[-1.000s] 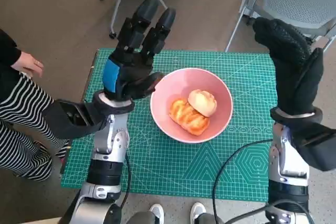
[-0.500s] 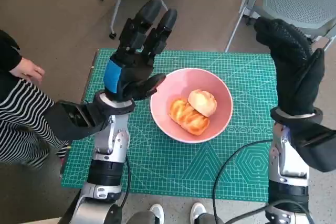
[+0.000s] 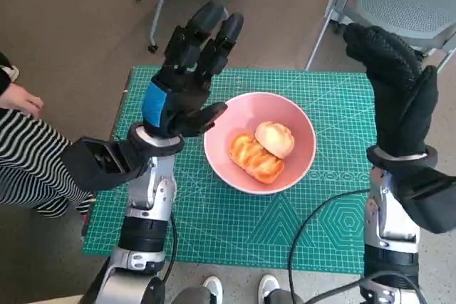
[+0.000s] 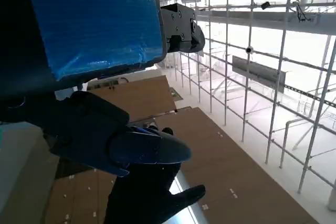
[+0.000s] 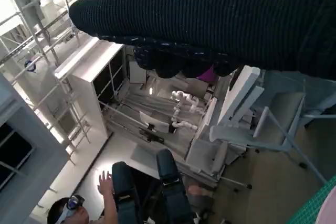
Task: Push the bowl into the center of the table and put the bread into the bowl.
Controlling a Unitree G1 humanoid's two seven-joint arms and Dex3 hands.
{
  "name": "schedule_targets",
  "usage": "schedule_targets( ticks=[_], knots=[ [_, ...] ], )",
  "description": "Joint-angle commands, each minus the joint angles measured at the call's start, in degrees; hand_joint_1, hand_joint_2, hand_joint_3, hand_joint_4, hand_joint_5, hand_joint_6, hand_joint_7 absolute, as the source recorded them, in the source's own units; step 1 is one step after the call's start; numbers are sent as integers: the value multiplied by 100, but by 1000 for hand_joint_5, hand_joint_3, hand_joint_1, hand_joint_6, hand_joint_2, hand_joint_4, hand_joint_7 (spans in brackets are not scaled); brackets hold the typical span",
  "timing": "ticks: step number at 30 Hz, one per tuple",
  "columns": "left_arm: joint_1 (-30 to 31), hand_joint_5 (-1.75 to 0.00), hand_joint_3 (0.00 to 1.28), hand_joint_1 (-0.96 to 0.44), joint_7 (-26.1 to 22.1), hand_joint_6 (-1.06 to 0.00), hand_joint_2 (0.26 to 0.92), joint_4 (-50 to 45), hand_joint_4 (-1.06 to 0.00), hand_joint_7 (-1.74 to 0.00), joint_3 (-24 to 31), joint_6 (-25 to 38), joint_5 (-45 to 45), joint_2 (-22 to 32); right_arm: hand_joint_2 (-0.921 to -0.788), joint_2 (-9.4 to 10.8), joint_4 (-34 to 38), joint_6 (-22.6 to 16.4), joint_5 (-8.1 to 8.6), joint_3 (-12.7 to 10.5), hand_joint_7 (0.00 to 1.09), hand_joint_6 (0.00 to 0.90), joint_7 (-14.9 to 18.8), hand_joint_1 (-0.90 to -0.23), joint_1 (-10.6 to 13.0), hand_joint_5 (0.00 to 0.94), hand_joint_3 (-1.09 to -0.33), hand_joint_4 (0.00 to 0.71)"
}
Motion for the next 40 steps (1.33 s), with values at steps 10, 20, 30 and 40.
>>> schedule_targets(
  ticks=[10,20,30,40],
  knots=[
    [30,-7,271,-543,-69,1,905,12,-97,-399,40,-38,-20,29,-921,20,102,4,-12,16,504,131,-11,-664,137,0,-686,237],
    [34,-10,288,-539,-62,1,895,-6,-100,-408,40,-25,-18,26,-921,23,189,-77,20,15,503,132,24,-666,154,1,-685,238],
    [24,-12,304,-538,-51,1,887,-8,-102,-418,35,-16,-2,31,-921,23,266,-180,45,22,501,132,63,-664,174,1,-687,238],
    [38,-15,329,-533,-41,1,873,-43,-102,-427,12,-11,20,38,-921,39,382,-257,61,35,500,132,91,-670,146,1,-686,238]
  ],
)
